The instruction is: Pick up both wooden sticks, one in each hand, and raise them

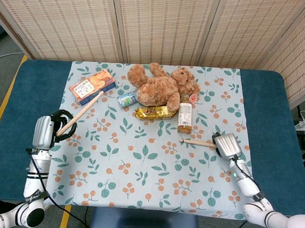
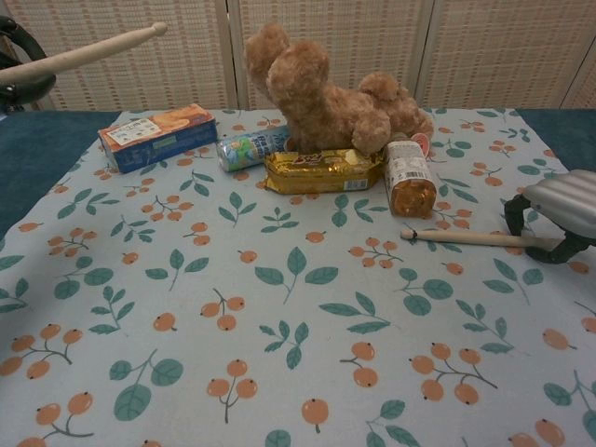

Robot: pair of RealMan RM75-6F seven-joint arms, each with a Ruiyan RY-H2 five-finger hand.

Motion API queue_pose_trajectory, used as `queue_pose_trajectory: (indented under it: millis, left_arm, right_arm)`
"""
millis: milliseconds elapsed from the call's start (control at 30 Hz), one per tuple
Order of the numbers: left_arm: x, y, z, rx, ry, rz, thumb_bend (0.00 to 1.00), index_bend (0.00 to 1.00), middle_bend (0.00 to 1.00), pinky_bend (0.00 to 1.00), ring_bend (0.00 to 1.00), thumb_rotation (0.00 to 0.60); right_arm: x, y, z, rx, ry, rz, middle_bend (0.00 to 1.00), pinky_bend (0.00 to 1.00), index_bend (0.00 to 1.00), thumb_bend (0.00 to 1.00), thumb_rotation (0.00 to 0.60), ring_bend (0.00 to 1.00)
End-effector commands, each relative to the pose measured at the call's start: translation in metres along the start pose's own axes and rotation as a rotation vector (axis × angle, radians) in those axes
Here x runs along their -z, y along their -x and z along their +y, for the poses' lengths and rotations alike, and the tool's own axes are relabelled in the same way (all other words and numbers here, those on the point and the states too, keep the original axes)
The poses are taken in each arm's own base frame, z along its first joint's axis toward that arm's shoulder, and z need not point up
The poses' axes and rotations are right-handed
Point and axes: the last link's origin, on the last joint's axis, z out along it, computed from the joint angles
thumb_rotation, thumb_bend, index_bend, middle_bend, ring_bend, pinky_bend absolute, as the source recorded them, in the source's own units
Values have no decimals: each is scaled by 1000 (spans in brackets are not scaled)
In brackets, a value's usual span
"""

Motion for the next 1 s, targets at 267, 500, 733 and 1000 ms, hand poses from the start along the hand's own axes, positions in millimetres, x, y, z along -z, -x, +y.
queue_pose_trajectory:
  millis: [267,500,733,1000]
  left_arm:
    - [3,0,-6,-3,-19,-7,379,686,918,1000,981,600]
    - [4,-1,-8,-1,-24,-4,378,686,918,1000,980,600]
    - [5,-2,-10,-3,-28,0,378,687,918,1000,981,600]
    - [3,-5,-13,-10,-34,8,379,686,918,1000,981,600]
  right_arm:
    - [-4,2,-8,5,-11,27,436,1000,562,226,600,849]
    - [0,5,-4,26,4,36,563,1000,668,568,600,872]
    - [6,1,8,-5,30,64,646,1000,757,989,600,882]
    - [21,-34,8,-130,7,181,659,1000,777,1000,600,883]
